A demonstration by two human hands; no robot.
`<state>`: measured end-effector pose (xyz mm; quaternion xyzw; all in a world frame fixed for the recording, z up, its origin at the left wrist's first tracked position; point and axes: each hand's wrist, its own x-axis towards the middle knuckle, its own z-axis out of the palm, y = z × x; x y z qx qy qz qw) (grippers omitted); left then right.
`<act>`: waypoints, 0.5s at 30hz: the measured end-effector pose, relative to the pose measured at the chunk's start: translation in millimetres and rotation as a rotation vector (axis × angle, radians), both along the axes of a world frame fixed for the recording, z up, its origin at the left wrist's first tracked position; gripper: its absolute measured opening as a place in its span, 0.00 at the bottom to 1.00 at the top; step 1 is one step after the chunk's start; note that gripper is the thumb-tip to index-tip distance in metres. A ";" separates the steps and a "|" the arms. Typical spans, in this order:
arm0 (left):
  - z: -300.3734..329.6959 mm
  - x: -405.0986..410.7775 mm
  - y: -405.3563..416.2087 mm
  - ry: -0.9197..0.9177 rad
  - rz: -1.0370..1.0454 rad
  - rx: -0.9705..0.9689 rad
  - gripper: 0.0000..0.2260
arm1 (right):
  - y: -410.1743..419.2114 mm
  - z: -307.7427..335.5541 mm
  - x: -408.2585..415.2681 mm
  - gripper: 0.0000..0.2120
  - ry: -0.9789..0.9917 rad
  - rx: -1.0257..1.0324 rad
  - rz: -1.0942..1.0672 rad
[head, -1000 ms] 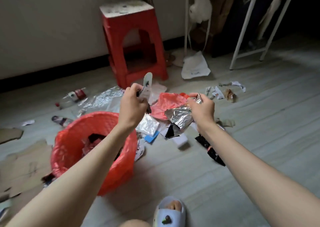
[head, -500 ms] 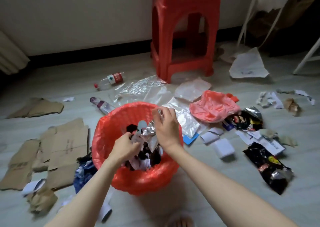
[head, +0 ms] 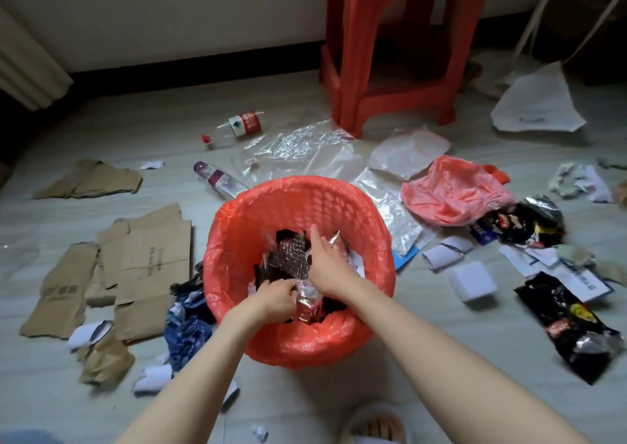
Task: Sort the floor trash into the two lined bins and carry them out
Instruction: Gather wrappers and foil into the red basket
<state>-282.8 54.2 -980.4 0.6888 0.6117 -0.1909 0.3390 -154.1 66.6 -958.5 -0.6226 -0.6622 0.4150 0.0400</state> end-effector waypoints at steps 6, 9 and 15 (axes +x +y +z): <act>44.3 11.6 -11.4 0.055 0.186 0.335 0.12 | -7.2 33.2 22.9 0.34 0.126 0.134 -0.096; 78.6 24.9 -10.1 -0.078 0.371 0.616 0.10 | -13.6 59.7 41.9 0.28 0.147 0.226 -0.146; 116.8 69.4 -15.0 -0.321 0.166 0.825 0.18 | -34.0 104.4 103.8 0.21 0.123 0.352 -0.287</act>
